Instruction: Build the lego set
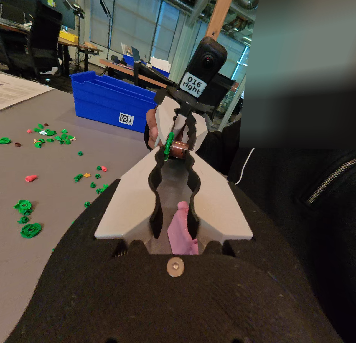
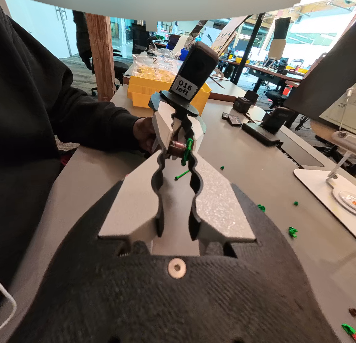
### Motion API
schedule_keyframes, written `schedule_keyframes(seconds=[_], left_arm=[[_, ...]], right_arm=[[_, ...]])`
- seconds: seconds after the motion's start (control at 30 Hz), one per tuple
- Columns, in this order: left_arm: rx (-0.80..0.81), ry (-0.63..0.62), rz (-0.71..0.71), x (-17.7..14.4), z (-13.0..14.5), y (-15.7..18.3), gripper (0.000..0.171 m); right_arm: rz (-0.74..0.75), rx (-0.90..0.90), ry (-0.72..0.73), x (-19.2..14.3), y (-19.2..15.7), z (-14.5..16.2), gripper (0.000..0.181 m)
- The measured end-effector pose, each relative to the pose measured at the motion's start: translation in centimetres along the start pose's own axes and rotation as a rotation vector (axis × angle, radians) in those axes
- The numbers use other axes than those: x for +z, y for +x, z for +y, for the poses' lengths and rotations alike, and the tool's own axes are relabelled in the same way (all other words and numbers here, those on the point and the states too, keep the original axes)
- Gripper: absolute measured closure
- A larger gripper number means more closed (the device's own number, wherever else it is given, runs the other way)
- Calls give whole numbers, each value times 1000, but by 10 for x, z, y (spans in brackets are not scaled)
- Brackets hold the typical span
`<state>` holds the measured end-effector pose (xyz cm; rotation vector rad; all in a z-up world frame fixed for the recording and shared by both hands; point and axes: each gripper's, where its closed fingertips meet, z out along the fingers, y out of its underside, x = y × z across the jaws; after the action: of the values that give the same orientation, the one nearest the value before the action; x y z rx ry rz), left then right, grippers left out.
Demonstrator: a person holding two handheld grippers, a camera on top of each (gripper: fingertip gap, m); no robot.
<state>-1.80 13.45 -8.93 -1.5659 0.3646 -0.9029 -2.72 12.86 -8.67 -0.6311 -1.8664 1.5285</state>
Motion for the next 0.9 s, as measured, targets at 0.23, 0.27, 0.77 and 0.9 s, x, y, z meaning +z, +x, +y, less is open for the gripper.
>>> schedule_keyframes(seconds=[0.23,0.27,0.77,0.9], left_arm=[[22,-25,-25,0,0,1,153],[30,-24,-29,0,-1,1,153],[99,-143,-121,-2,14,-14,153],[127,-178,-135,1,21,-14,153]], right_arm=[[-6,-25,-10,-1,-1,0,160],[-8,-18,6,0,-1,-1,160],[-110,175,105,-2,6,9,150],[-126,164,64,1,3,17,162]])
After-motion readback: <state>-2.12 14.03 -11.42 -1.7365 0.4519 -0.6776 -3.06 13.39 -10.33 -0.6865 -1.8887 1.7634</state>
